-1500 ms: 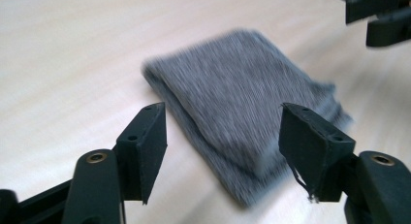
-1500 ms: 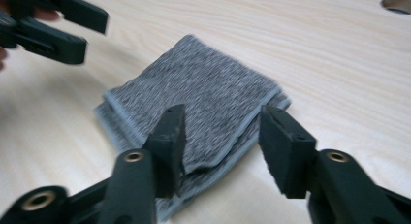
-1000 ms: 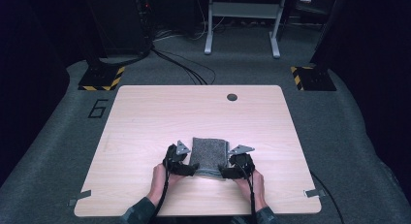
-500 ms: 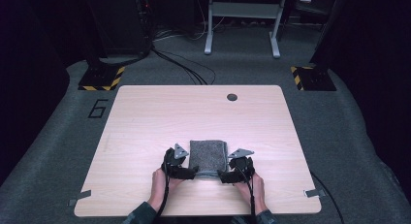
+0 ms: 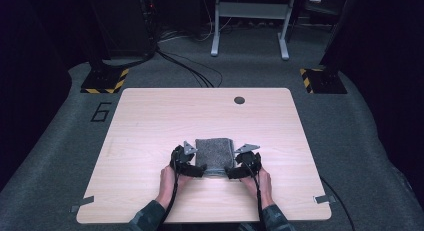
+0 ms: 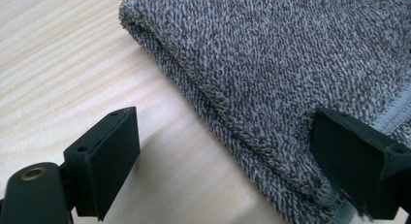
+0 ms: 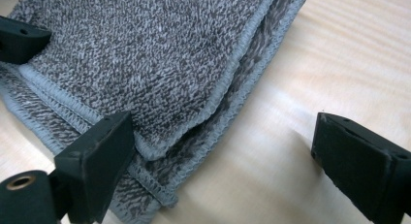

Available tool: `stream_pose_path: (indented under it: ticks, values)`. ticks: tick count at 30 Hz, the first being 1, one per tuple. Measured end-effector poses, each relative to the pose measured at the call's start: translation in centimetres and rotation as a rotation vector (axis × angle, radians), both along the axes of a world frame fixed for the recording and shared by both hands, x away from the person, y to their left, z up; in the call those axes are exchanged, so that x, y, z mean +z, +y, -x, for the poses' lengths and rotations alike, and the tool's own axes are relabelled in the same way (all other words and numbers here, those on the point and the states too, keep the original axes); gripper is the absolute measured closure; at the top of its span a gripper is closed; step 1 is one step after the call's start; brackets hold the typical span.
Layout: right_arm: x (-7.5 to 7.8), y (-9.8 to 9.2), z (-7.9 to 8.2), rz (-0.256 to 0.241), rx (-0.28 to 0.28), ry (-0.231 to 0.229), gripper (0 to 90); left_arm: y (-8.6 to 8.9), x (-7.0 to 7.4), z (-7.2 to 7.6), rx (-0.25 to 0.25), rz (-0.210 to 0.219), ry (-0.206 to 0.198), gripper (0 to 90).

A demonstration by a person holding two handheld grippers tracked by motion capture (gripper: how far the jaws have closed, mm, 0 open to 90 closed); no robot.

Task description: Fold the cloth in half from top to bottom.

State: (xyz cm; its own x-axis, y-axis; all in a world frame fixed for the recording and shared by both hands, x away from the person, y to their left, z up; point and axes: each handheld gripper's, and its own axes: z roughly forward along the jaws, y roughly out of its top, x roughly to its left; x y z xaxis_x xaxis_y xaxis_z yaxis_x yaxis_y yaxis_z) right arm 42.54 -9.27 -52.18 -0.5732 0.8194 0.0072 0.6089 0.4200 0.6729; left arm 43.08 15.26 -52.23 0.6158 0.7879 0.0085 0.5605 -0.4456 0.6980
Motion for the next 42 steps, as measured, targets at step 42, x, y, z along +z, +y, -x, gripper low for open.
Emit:
stream_pose_path:
  ticks: [42]
  values:
    - [0.2, -15.1, 7.2, -0.031, -0.260, -0.094, 10.1, 15.4, -0.6, 6.2, 0.305, 0.035, -0.039, 6.9]
